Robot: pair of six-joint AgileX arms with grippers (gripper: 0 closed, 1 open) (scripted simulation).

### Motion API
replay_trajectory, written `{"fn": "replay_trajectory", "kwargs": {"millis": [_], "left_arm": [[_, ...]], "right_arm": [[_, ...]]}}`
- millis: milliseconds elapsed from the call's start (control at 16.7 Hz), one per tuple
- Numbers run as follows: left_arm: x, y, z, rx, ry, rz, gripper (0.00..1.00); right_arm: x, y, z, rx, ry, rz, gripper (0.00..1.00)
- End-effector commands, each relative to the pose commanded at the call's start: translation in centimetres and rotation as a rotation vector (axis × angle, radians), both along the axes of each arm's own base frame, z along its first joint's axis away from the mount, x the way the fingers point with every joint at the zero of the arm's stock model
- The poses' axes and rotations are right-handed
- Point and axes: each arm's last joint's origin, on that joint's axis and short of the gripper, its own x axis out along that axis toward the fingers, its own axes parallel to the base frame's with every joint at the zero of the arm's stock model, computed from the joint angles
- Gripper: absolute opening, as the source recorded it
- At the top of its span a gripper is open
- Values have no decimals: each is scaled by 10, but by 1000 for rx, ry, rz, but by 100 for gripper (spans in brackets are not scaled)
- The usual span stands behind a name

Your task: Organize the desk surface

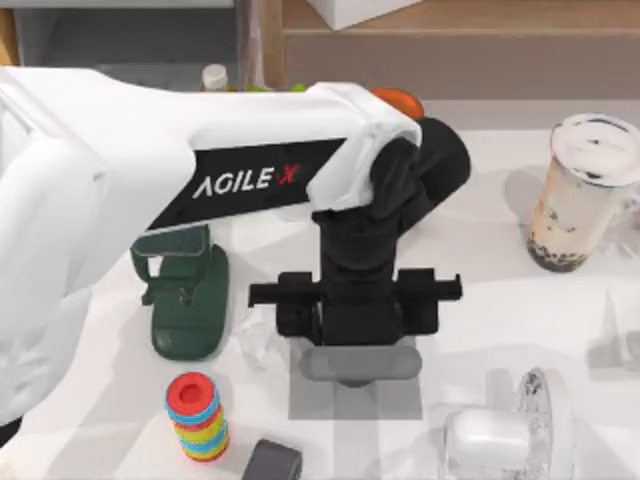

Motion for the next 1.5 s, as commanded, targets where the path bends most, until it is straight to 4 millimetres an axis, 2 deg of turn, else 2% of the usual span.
{"fn": "replay_trajectory", "kwargs": {"millis": [600, 1380, 1500], "left_arm": [[0, 0, -10, 0, 0, 0, 0], [0, 0, -10, 0, 0, 0, 98], [0, 0, -10, 0, 0, 0, 100]], "right_arm": [[0, 0, 0, 0, 0, 0, 100], [0, 0, 0, 0, 0, 0, 100], [0, 0, 0, 0, 0, 0, 100]]}}
